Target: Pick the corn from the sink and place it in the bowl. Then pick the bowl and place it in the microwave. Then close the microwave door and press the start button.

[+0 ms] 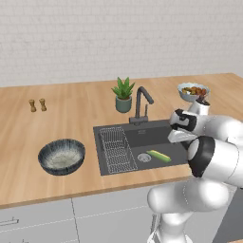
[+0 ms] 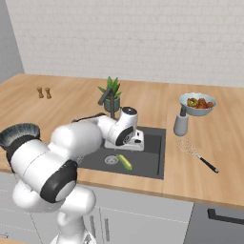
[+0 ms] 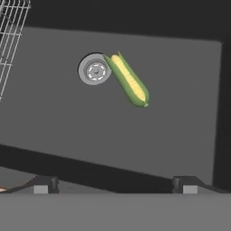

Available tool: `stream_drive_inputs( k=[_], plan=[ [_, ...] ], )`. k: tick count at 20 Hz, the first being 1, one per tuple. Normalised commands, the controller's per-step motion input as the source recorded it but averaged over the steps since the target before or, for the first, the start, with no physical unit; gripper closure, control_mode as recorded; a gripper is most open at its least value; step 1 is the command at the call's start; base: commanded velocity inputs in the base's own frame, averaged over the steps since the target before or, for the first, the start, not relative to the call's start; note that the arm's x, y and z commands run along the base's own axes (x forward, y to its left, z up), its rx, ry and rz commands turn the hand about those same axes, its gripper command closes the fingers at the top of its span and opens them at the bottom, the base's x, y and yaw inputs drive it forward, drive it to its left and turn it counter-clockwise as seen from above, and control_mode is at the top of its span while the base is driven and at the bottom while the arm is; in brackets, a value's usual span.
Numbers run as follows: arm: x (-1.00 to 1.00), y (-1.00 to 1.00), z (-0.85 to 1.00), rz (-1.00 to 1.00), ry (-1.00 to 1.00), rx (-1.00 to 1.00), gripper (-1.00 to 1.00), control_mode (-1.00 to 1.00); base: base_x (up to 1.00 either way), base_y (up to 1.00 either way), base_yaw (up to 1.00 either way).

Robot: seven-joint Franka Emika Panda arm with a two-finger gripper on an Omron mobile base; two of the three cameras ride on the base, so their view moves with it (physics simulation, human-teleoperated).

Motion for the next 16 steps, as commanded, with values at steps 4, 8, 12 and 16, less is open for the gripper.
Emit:
stream_drive_inputs(
  k=[4, 8, 12, 16],
  plan=[
    [0.43, 0.00, -0.33, 0.00, 0.00, 0.00, -1.00, -1.00, 0.00, 0.00, 0.00],
    [0.36, 0.00, -0.38, 0.04, 0.00, 0.00, -1.00, -1.00, 0.00, 0.00, 0.00],
    [0.31, 0.00, -0.43, 0.09, 0.00, 0.00, -1.00, -1.00, 0.00, 0.00, 0.00],
    [0.40, 0.00, -0.35, 0.10, 0.00, 0.00, -1.00, -1.00, 0.00, 0.00, 0.00]
  ],
)
